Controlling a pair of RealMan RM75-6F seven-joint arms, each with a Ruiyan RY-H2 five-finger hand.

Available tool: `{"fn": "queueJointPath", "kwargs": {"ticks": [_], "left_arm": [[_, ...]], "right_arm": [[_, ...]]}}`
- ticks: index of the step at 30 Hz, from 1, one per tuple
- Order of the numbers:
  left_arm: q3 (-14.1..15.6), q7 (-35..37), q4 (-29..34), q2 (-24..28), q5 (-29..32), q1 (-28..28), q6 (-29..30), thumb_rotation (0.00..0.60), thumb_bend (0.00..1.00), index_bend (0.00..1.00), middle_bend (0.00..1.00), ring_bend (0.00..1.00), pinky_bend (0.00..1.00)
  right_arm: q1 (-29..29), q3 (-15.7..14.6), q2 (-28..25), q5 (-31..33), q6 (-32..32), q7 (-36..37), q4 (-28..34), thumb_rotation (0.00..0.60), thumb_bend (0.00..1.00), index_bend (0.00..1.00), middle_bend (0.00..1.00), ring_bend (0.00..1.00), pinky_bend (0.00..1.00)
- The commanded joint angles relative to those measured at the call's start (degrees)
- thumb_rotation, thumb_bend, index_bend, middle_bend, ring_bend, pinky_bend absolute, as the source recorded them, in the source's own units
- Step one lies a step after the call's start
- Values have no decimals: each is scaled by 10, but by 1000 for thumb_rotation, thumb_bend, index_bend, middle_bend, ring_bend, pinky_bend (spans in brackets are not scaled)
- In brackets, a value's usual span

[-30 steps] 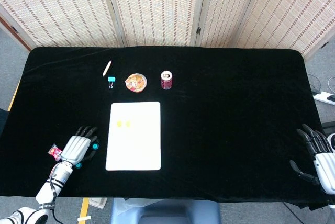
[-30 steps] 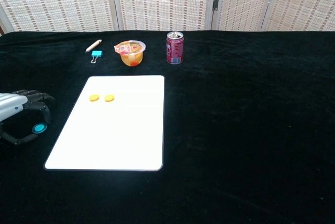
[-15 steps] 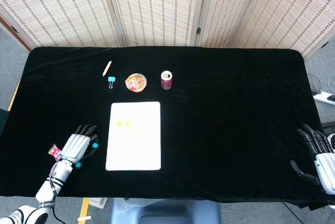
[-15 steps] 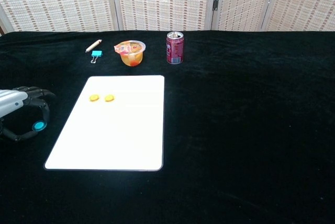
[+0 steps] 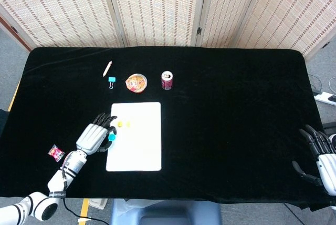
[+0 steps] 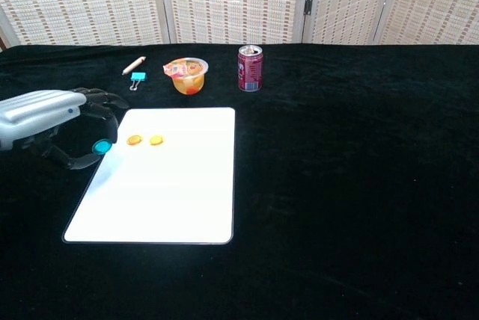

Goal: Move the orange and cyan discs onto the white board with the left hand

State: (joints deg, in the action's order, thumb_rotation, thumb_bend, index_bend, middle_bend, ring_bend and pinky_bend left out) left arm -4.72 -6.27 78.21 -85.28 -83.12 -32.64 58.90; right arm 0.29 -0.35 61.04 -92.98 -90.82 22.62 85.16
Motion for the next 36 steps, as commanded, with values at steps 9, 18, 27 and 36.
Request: {"fn": "queueJointPath", "kwargs": {"ticks": [9, 18, 27, 36], "left_arm": [[-2, -56, 7, -32, 29, -27, -35, 600, 449, 501, 137, 0, 0], [6, -59, -4, -40, 39, -25, -36, 600, 449, 495, 137, 0, 0], [8, -55, -10, -45, 41, -28, -35, 600, 447, 454, 136, 0, 0], [7, -47, -1, -30, 39, -20, -13, 600, 418, 294, 137, 0, 0]], "right_arm": [[-3, 0, 2, 6, 1, 9, -9, 600, 387, 0, 0, 0, 0], [-1, 0, 3, 3, 3, 9, -10, 600, 387, 0, 0, 0, 0], [-2, 0, 2, 4, 2, 7, -6, 600, 387, 0, 0, 0, 0], [-3, 1, 0, 3, -1, 5, -4, 600, 387, 0, 0, 0, 0]]}}
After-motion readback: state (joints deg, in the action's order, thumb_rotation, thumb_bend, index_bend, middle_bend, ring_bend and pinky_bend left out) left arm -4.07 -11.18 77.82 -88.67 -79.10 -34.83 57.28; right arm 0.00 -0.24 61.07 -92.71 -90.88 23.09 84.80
